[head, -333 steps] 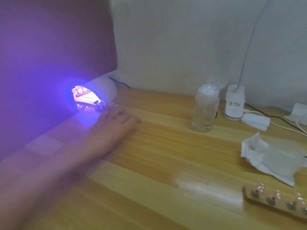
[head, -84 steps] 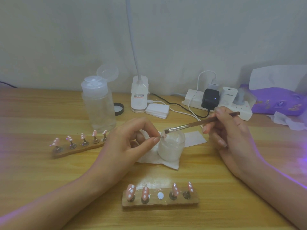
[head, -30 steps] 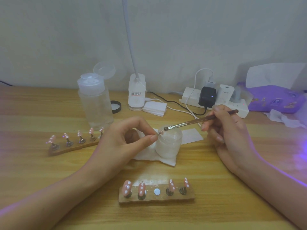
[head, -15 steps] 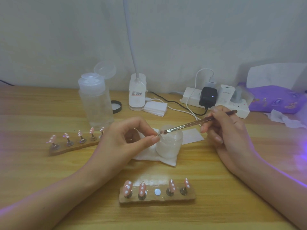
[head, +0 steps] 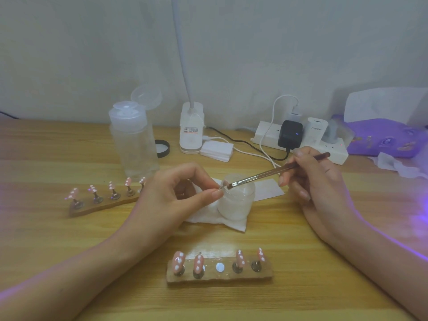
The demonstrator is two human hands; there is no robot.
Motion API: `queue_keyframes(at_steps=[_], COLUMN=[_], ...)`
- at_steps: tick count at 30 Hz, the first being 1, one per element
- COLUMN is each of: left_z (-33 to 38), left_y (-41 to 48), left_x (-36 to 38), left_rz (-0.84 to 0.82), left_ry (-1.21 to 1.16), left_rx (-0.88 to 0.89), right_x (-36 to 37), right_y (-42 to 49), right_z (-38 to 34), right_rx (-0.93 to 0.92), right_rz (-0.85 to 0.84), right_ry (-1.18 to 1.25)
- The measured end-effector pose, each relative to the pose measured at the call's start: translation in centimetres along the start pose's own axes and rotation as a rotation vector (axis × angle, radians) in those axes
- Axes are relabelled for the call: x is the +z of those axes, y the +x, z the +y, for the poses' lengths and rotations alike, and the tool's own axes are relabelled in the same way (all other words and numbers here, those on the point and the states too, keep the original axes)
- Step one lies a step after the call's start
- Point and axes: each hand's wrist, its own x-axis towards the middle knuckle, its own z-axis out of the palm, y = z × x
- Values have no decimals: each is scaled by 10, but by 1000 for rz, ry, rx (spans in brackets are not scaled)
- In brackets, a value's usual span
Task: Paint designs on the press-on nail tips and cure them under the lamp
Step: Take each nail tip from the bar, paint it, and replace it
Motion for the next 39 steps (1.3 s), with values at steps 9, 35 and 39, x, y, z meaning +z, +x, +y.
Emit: queue_keyframes(at_steps=[9, 35, 39], left_z=[-1, -7, -8], left_y=[0, 1, 1], left_x=[-1, 0, 0], left_rz=[-6, -13, -8], left_ry=[7, 8, 12], left_rx=[0, 27, 37], right_x=[-1, 0, -1], right_y=[1, 1, 0], right_z=[1, 1, 1], right_rx=[4, -4, -34], right_rz=[11, 27, -28], right_ry=[26, 32, 43])
